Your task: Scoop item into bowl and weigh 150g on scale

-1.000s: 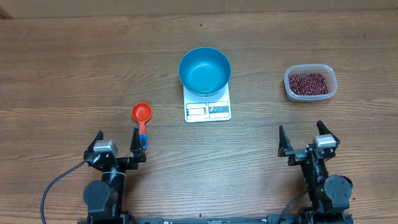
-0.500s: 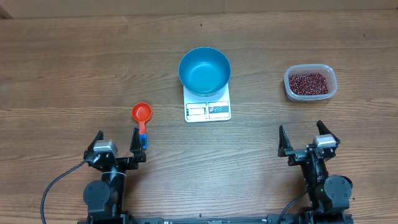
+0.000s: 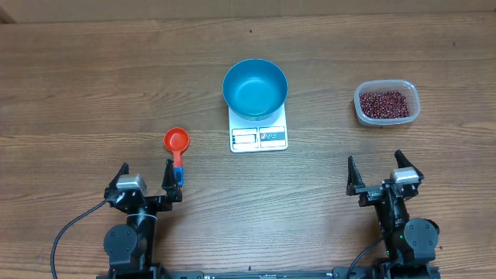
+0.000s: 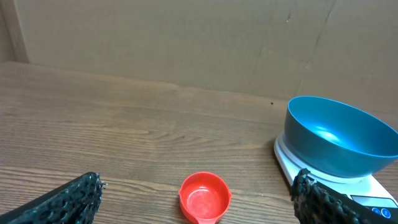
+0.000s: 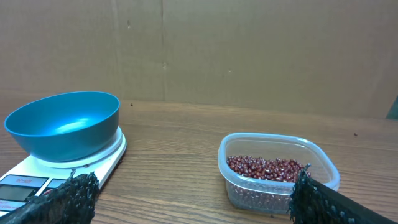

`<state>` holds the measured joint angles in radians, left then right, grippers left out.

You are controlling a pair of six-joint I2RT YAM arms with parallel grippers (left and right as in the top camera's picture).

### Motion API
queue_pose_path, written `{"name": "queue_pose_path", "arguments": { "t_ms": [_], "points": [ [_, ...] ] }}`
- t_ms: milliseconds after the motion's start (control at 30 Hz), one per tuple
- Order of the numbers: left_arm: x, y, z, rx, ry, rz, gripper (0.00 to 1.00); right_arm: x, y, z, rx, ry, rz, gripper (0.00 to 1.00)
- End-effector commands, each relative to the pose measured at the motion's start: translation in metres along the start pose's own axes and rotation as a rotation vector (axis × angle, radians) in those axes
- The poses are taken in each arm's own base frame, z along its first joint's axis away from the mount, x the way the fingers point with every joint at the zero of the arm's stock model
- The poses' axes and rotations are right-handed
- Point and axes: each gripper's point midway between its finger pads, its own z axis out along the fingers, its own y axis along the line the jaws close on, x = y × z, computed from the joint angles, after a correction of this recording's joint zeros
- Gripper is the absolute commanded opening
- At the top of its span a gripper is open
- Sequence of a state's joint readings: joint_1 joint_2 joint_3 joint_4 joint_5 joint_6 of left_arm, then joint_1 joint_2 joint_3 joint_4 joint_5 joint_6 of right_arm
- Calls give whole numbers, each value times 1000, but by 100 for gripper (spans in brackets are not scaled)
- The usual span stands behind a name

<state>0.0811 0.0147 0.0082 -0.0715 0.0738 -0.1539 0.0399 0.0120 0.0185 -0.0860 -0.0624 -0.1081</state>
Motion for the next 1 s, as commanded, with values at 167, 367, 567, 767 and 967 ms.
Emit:
{"name": "queue_pose_path", "arguments": {
  "t_ms": [167, 367, 567, 767, 967],
  "points": [
    [0, 1, 0, -3, -5, -7, 100, 2, -1, 0, 5, -4, 6, 100],
    [-1, 1, -1, -3, -5, -7, 99, 2, -1, 0, 5, -4, 6, 100],
    [0, -5, -1, 31, 9, -8, 99, 2, -1, 0, 5, -4, 6, 100],
    [0, -8, -3, 45, 24, -9, 99, 2, -1, 0, 5, -4, 6, 100],
    [1, -8, -9, 33, 84, 35, 100, 2, -1, 0, 5, -4, 6, 100]
  ]
}}
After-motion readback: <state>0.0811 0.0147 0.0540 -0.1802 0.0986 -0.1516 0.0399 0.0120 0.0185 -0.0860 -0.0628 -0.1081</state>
